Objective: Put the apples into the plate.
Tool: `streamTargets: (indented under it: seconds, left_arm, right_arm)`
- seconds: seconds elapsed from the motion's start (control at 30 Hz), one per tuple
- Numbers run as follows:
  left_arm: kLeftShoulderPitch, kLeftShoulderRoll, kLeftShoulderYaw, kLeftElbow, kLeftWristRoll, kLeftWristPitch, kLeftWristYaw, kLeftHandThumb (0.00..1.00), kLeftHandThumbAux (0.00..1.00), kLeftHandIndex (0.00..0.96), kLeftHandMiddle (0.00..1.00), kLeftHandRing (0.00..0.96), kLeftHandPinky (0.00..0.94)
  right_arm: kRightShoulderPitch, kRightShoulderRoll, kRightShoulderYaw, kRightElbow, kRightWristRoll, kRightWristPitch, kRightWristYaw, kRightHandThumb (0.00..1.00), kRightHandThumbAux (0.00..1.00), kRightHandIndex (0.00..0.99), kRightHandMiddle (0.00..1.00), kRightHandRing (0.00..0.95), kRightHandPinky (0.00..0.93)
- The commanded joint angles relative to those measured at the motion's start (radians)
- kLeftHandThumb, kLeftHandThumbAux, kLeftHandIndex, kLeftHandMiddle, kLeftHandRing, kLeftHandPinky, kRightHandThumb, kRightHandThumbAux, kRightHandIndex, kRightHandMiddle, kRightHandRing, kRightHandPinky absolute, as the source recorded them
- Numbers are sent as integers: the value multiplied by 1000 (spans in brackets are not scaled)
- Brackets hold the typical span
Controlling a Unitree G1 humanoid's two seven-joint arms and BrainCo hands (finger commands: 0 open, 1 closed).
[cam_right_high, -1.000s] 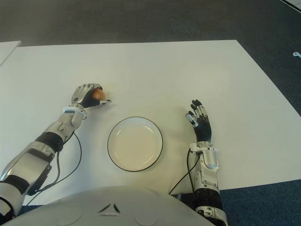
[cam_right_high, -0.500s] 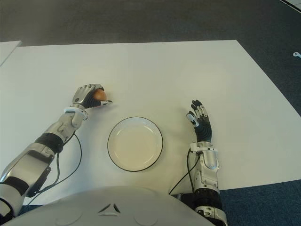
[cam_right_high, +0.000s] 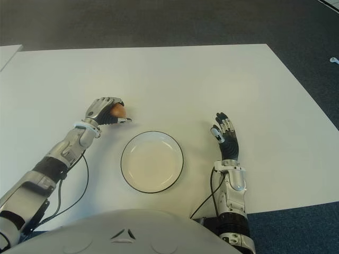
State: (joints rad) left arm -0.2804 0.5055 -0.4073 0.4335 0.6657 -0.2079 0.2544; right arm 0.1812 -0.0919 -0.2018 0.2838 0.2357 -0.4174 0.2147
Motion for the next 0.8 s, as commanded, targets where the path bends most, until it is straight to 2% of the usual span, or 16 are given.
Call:
streamTargets:
  seconds: [0.03,0.2,0.47,0.8]
  left_arm:
    - [50,56,73,-228,-9,28,-80,748,697,442,928,881,864]
    - [78,55,102,-337,13,45,-104,749,697,442,908,870,831]
    - [114,67,125,-536,59,79,-199,749,698,443,869,851,796]
    - [143,42,112,-665,116,108,-295,751,696,443,869,850,804]
  right_arm:
    - [44,16,9,69,-3,55,6,188,526,114,138,71,50]
    - [52,14,15,63,-1,67,16,181,513,114,139,74,41]
    - [62,17,18,56,7,76,31,170,520,110,140,79,53]
    - [62,28,13,67,11,55,40,171,539,101,132,78,61]
